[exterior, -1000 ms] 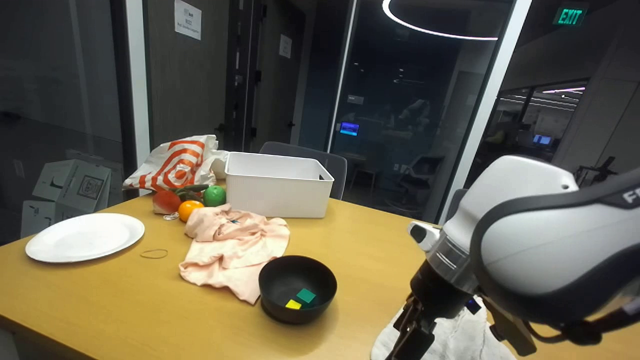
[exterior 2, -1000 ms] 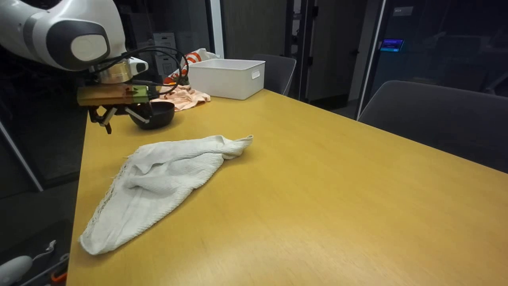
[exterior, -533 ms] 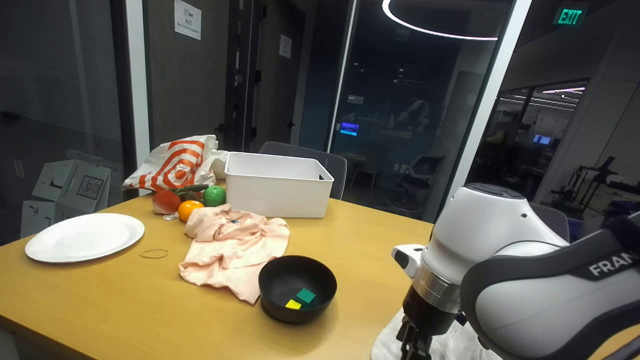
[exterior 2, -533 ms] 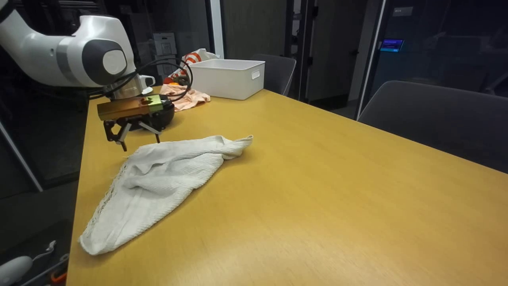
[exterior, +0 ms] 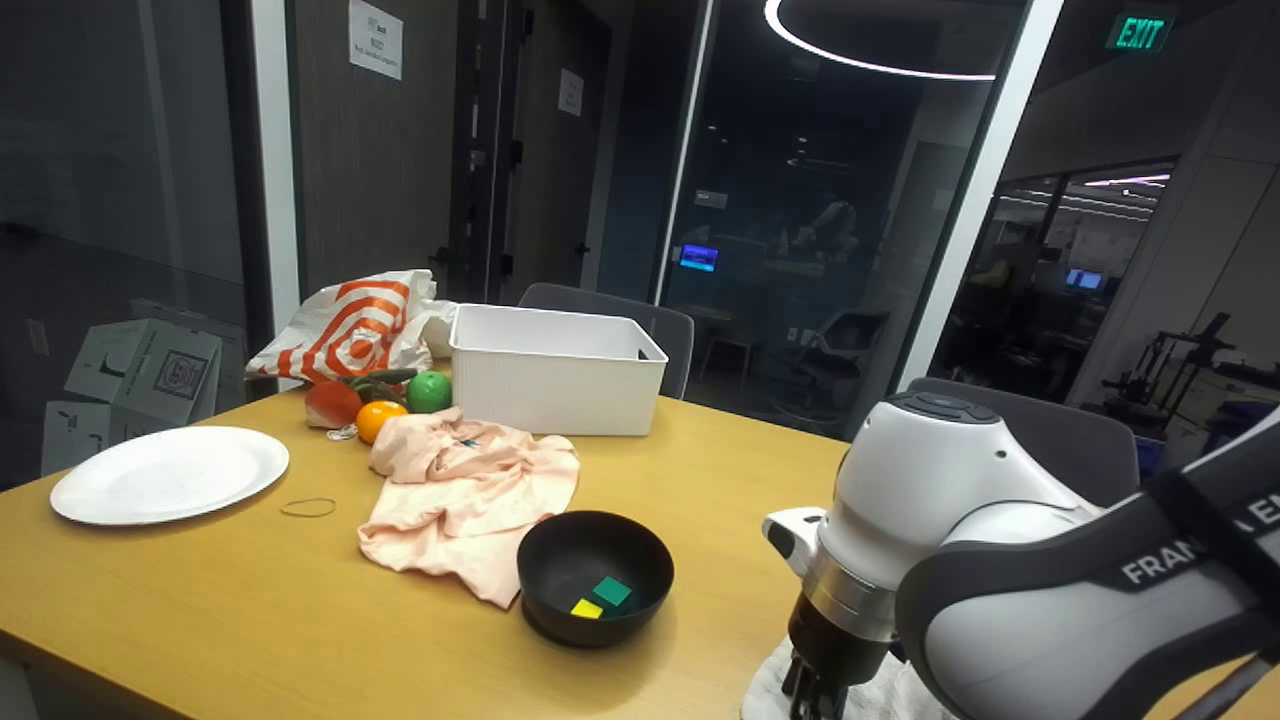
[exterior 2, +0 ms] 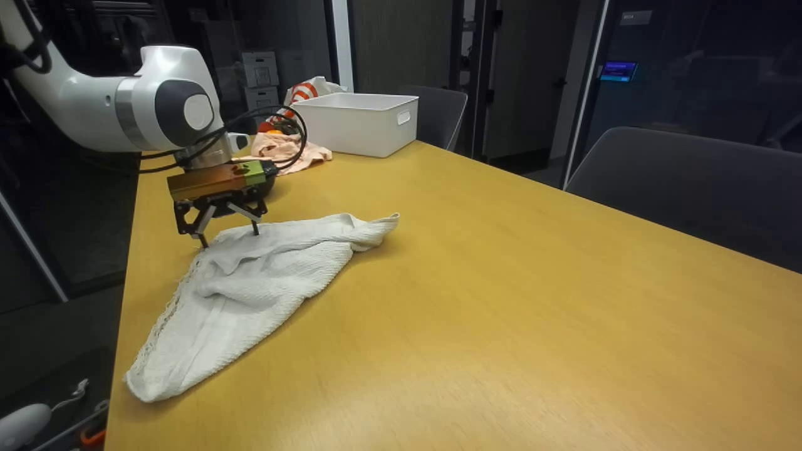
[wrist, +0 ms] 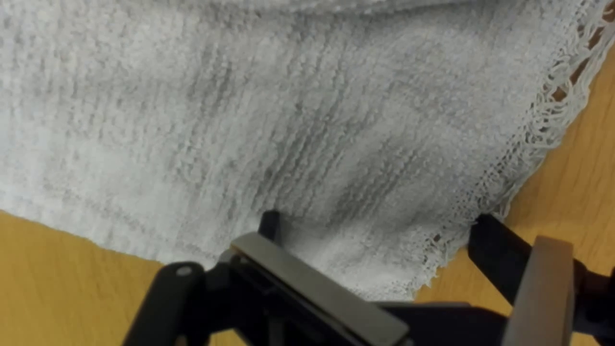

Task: Fold the towel with blocks on it

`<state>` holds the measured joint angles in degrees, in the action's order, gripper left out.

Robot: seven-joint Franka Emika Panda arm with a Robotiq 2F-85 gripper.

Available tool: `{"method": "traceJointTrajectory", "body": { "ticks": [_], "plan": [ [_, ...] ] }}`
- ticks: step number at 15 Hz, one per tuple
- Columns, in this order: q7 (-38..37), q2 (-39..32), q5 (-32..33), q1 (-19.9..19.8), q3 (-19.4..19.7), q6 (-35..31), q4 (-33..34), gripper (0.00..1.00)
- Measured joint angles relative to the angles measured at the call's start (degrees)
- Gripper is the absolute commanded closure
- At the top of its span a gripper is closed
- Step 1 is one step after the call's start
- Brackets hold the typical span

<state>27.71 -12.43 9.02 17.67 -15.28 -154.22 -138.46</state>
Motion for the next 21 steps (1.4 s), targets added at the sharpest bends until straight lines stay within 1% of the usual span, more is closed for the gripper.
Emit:
{"method": "traceJointTrajectory", "body": {
  "ticks": [1, 2, 5, 7, 8, 9, 10, 12, 14, 18, 21],
  "plan": [
    [0.00, -0.15, 0.11, -0.01, -0.02, 0.12, 0.20, 0.26],
    [0.00, -0.17, 0.13, -0.04, -0.06, 0.26, 0.30, 0.32],
    [0.00, -0.17, 0.14, -0.34, -0.20, 0.71, 1.01, 0.57],
    [0.00, -0.17, 0.14, -0.51, -0.21, 0.93, 1.40, 0.71],
    [0.00, -0.17, 0.14, -0.57, -0.22, 1.02, 1.55, 0.80],
    [0.00, -0.17, 0.14, -0.65, -0.22, 1.06, 1.65, 0.86],
    [0.00, -0.17, 0.14, -0.71, -0.24, 1.08, 1.71, 0.90],
    [0.00, -0.17, 0.14, -0.81, -0.26, 1.10, 1.77, 0.94],
    [0.00, -0.18, 0.13, -0.93, -0.26, 1.13, 1.79, 0.90],
    [-0.29, -0.14, 0.13, -1.49, -0.29, 1.55, 1.89, 0.91],
    [-0.89, 0.64, 0.13, -3.07, -0.23, 2.65, 1.92, 0.91]
  ]
}}
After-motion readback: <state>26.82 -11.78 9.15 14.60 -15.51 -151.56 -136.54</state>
